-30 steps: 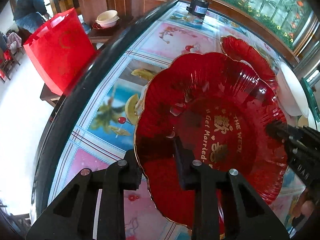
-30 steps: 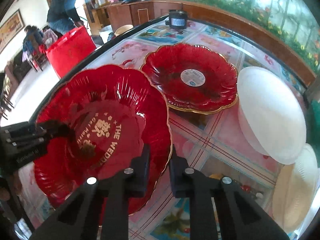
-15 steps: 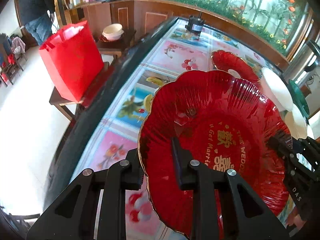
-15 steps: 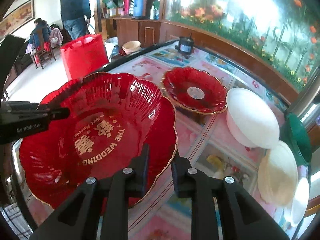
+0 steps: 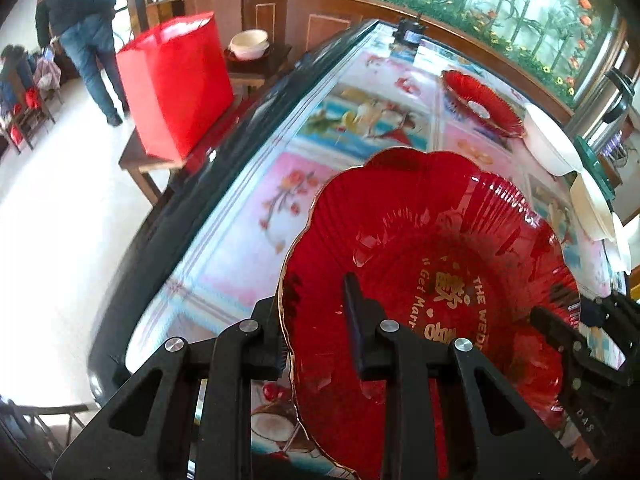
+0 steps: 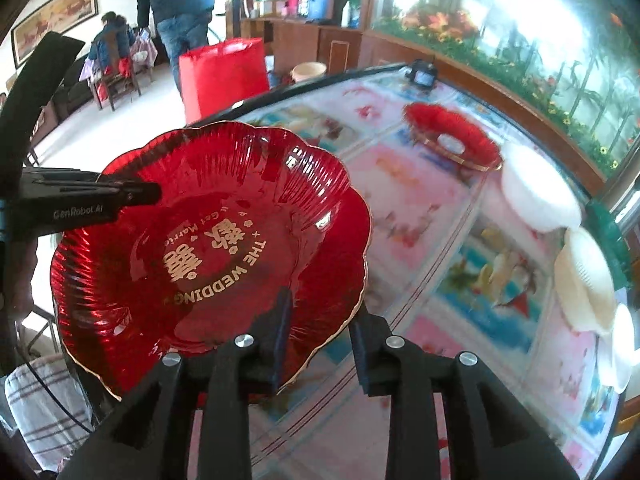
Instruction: Organize plates and bowls
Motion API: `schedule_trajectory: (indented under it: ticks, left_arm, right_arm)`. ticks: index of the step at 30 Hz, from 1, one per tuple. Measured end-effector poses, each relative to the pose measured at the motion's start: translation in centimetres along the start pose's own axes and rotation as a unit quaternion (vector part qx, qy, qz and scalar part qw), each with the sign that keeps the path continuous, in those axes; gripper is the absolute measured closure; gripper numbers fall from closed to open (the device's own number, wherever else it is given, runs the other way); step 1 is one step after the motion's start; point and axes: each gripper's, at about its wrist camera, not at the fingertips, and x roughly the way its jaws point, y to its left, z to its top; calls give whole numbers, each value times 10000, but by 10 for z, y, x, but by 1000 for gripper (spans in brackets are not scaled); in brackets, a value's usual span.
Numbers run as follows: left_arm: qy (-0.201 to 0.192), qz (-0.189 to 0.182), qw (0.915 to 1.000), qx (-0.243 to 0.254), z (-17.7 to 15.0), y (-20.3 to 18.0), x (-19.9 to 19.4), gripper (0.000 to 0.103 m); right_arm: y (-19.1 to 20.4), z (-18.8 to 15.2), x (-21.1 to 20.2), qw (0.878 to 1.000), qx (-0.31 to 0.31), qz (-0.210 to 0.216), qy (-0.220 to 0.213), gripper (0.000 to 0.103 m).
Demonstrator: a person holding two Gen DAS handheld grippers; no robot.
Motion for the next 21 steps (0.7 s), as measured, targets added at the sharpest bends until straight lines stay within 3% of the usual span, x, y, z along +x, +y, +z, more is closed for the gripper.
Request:
schedule_trajectory:
  ticks: [8, 9, 12, 14, 18, 21]
  left_arm:
    - [-266, -99, 9995, -140, -14, 6, 5, 79]
    - [-305, -90, 9994, -154, -15, 8, 4, 75]
    - [-379, -205, 9984, -360, -14, 15, 1, 48]
    - [-501, -250, 9969, -549, -15, 23, -5, 45]
    - [-730, -33, 9951, -671, -13, 30, -25, 37]
    - [-905, -50, 9942, -574, -11, 24, -42, 37]
  right_arm:
    - [0, -8, 12, 9996, 61, 197, 175, 70]
    - [2, -11, 11, 9995, 78, 243, 178, 68]
    - [-1, -11, 7, 9991, 137, 379, 104, 53]
    - [-5, -13, 1, 9991, 184, 387, 29, 37]
    - [-24, -17, -9, 9978, 451, 484, -25, 33]
    - [-40, -19, -15, 9962, 670, 560, -44, 31]
